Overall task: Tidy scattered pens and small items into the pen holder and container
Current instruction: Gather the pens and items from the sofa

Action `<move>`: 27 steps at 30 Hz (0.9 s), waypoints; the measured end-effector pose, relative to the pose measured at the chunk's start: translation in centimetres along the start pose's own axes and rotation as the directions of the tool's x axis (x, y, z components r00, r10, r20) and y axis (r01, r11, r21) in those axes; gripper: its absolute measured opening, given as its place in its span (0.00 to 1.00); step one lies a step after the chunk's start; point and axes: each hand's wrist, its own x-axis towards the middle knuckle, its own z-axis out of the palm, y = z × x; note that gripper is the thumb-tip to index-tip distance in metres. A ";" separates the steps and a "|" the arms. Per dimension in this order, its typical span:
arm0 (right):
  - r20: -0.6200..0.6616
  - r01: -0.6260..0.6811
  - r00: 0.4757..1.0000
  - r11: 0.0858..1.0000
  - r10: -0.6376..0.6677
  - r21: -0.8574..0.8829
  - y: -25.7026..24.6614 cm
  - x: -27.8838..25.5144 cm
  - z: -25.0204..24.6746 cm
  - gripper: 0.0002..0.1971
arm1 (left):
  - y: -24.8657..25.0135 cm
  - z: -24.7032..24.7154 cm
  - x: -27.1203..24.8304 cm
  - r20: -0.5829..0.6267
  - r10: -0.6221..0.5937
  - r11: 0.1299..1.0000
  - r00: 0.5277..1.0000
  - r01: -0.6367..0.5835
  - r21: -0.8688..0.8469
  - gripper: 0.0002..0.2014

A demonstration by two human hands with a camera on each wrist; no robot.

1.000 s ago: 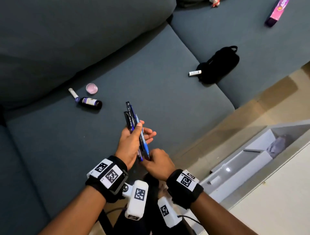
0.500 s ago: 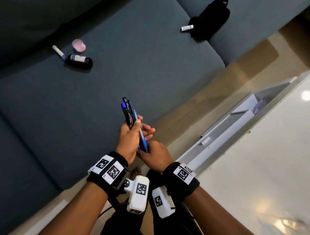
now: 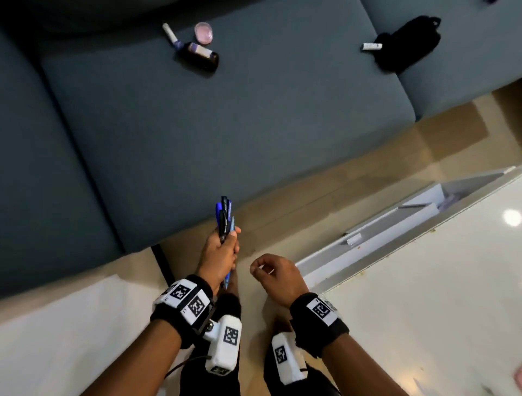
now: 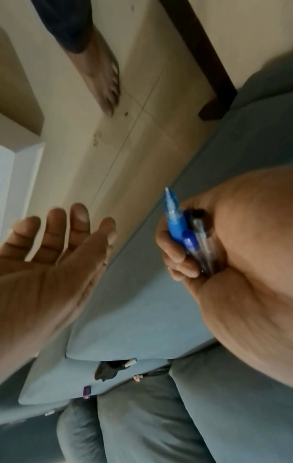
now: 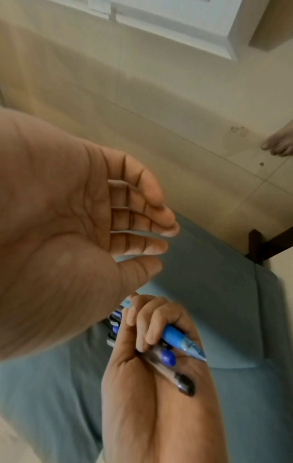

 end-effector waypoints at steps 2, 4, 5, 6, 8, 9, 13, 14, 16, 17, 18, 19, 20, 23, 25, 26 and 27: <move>-0.063 0.019 0.998 1.000 -0.018 0.019 1.0 -0.4 0.0 0.08 | -1.6 0.5 -0.6 0.007 0.002 1.000 1.000 -0.002 0.024 0.09; -0.131 0.054 0.990 0.997 -0.048 0.046 2.6 -2.0 0.0 0.09 | -3.8 1.5 -2.7 -0.005 0.017 0.999 1.000 -0.016 0.034 0.09; -0.165 0.046 0.986 0.994 -0.029 0.096 3.0 -1.9 -0.1 0.10 | -4.5 1.6 -2.8 0.005 0.036 0.998 0.999 -0.036 0.054 0.09; -0.201 0.044 0.979 0.986 -0.010 0.163 3.1 -1.8 -0.2 0.11 | -5.1 1.9 -3.0 0.013 0.044 0.996 0.999 -0.045 0.076 0.08; -0.254 0.087 0.967 0.952 -0.009 0.294 5.5 -3.8 -0.5 0.15 | -7.9 4.0 -5.4 0.017 0.098 0.985 0.995 -0.100 0.140 0.07; -0.271 0.105 0.963 0.921 0.000 0.374 7.3 -4.8 -0.8 0.17 | -9.4 5.5 -6.7 0.033 0.119 0.978 0.992 -0.123 0.168 0.07; -0.244 0.138 0.970 0.845 -0.009 0.517 11.8 -8.6 -2.4 0.21 | -14.5 10.1 -11.2 0.118 0.161 0.932 0.980 -0.190 0.309 0.07; -0.223 0.132 0.975 0.838 -0.013 0.529 13.5 -10.0 -2.8 0.23 | -15.7 11.6 -12.8 0.155 0.172 0.912 0.973 -0.217 0.349 0.07; -0.197 0.149 0.979 0.828 -0.047 0.540 15.5 -12.3 -3.2 0.22 | -17.5 13.6 -15.0 0.222 0.178 0.875 0.959 -0.257 0.410 0.07; -0.203 0.164 0.977 0.828 -0.062 0.536 17.0 -14.0 -3.1 0.20 | -18.5 14.8 -16.5 0.258 0.168 0.861 0.951 -0.269 0.432 0.07; -0.216 0.180 0.974 0.830 -0.073 0.527 17.9 -15.1 -2.9 0.18 | -19.2 15.5 -17.6 0.289 0.161 0.850 0.944 -0.281 0.446 0.09; -0.231 0.191 0.970 0.833 -0.078 0.520 19.1 -16.6 -2.6 0.15 | -20.2 16.3 -18.9 0.312 0.151 0.841 0.938 -0.288 0.458 0.11; -0.248 0.198 0.966 0.830 -0.074 0.521 20.0 -17.5 -2.4 0.14 | -20.9 16.8 -19.8 0.326 0.143 0.837 0.934 -0.290 0.464 0.13; -0.290 0.177 0.957 0.847 -0.029 0.500 22.8 -20.1 -1.3 0.13 | -23.3 17.8 -22.4 0.346 0.112 0.811 0.931 -0.287 0.509 0.15; -0.306 0.172 0.952 0.848 -0.012 0.502 24.4 -21.7 -0.5 0.11 | -25.0 18.2 -24.0 0.349 0.085 0.806 0.933 -0.270 0.526 0.09; -0.307 0.168 0.952 0.845 -0.005 0.507 25.2 -22.3 -0.1 0.09 | -25.9 18.3 -24.6 0.348 0.076 0.805 0.934 -0.264 0.531 0.08; -0.311 0.163 0.950 0.845 0.004 0.509 26.0 -23.1 0.5 0.08 | -26.8 18.4 -25.5 0.350 0.077 0.802 0.933 -0.267 0.534 0.07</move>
